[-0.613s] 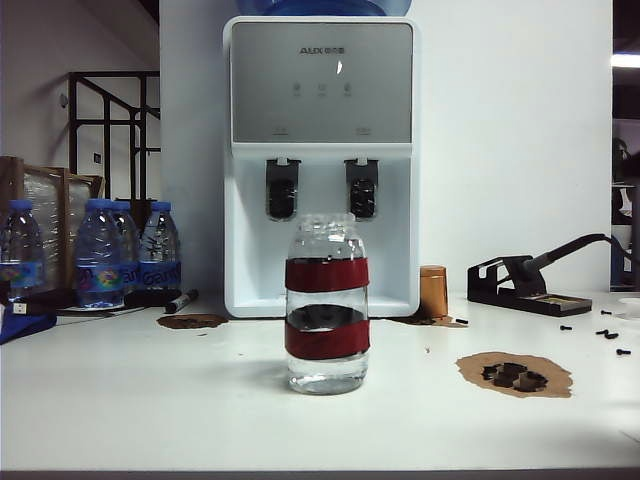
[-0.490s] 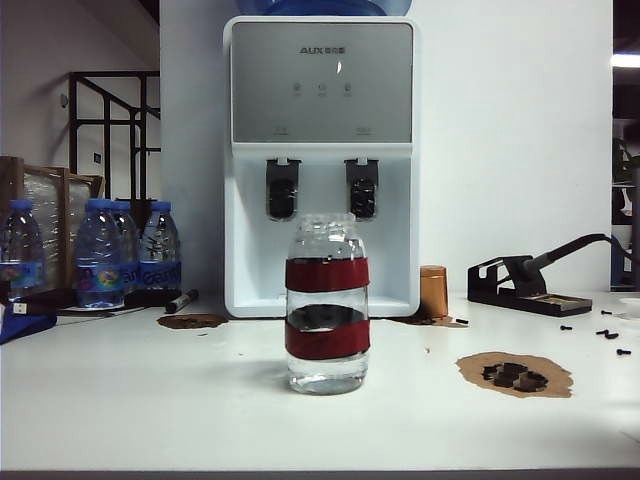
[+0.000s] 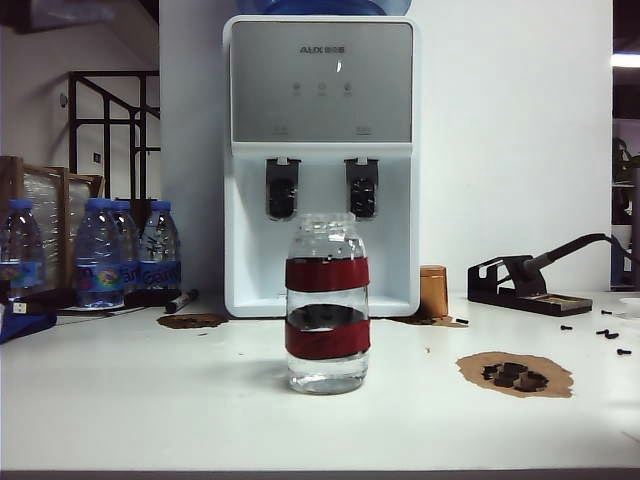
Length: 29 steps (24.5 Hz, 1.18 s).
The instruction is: Pick up the water bottle with two loops of red belts, then reach the front water dispenser and gently press the gray-black baffle horizontally to get a little water.
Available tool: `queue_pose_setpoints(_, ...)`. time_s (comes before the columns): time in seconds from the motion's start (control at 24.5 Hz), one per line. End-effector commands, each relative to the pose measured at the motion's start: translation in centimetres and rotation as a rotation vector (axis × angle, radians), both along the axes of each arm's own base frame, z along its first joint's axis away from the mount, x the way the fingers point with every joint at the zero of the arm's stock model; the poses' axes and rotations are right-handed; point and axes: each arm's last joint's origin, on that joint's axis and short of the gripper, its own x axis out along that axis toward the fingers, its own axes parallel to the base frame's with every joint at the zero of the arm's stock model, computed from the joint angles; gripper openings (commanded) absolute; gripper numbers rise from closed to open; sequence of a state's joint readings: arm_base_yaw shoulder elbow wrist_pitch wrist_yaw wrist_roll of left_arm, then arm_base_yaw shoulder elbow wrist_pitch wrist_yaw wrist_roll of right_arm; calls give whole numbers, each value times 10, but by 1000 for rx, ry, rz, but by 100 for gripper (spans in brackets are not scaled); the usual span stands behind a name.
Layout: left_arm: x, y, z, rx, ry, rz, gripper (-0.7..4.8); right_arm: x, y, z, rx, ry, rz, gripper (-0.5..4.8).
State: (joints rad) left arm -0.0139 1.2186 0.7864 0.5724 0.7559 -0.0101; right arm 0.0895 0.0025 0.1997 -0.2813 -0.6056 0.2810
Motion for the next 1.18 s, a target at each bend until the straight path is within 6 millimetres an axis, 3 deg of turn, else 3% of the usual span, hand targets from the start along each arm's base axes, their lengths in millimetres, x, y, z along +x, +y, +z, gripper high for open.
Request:
queue_pose_setpoints(0.04,-9,-6,5,35,-13,-323,479,-1,0,5,-1,-21,-1,-2)
queue_pose_setpoints(0.33,-8,-7,-17,13,185,-411,479,-6,-1,18,6,-47,-16,-2)
queue_pose_setpoints(0.61,-6,-15,-72,49,279,-534,479,-10,-1,25,11,-32,-29,-2)
queue_pose_setpoints(0.82,-3,-33,-121,111,291,-635,479,-10,-2,24,15,-21,-46,-2)
queue_pose_setpoints(1.02,4,-49,-157,168,302,-678,479,-10,-2,23,16,-12,-48,-3)
queue_pose_setpoints(1.18,11,-51,-174,187,270,-687,479,-10,-2,23,16,-12,-48,-2)
